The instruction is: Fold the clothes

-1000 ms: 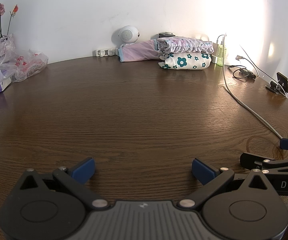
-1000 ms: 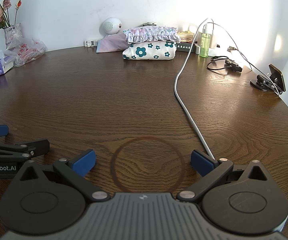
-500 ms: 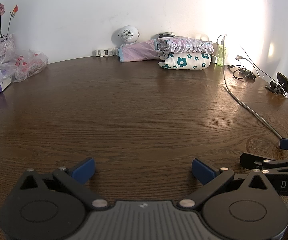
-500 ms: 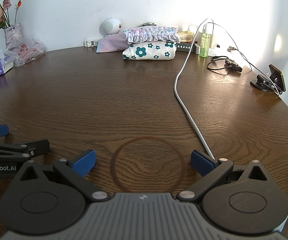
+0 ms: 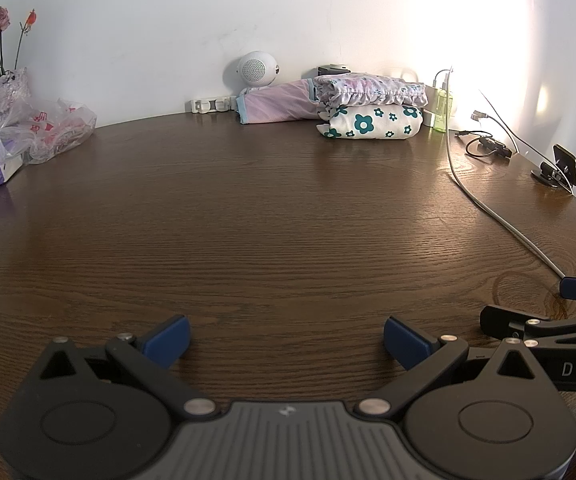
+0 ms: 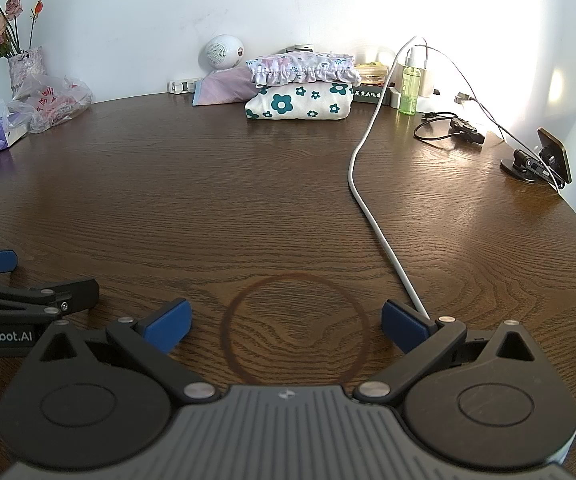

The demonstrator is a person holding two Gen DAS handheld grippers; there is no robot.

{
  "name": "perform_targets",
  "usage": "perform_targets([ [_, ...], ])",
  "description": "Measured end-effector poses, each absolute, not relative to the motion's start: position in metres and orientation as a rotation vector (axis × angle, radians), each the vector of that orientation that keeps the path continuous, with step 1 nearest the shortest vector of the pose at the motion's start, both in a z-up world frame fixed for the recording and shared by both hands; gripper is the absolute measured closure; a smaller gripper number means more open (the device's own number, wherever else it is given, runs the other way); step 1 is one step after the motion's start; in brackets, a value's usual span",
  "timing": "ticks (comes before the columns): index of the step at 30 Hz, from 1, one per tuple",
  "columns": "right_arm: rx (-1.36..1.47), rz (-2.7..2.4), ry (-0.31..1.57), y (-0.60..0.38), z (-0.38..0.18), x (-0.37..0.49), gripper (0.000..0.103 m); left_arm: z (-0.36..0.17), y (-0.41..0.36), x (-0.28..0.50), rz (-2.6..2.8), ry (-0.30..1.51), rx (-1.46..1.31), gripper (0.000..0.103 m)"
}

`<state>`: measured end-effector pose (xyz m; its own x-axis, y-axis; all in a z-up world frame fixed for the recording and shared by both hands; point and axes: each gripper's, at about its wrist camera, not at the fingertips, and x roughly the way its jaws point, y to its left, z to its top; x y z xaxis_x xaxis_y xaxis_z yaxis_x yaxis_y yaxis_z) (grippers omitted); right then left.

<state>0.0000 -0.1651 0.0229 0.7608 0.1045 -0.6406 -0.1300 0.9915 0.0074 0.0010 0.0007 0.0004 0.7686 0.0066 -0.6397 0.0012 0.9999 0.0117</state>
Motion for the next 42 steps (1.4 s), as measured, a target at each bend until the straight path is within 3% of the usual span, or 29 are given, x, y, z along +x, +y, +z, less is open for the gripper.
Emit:
perform_targets([
  [34,-0.044,0.123,0.701,-0.163,0.023,0.003,0.0,0.001,0.001,0.001,0.014,0.693,0.009,0.0],
  [42,0.024,0.237,0.976,-0.159,0.068,0.049,0.001,0.03,0.035,0.036,-0.13,0.759,-0.162,0.002],
])
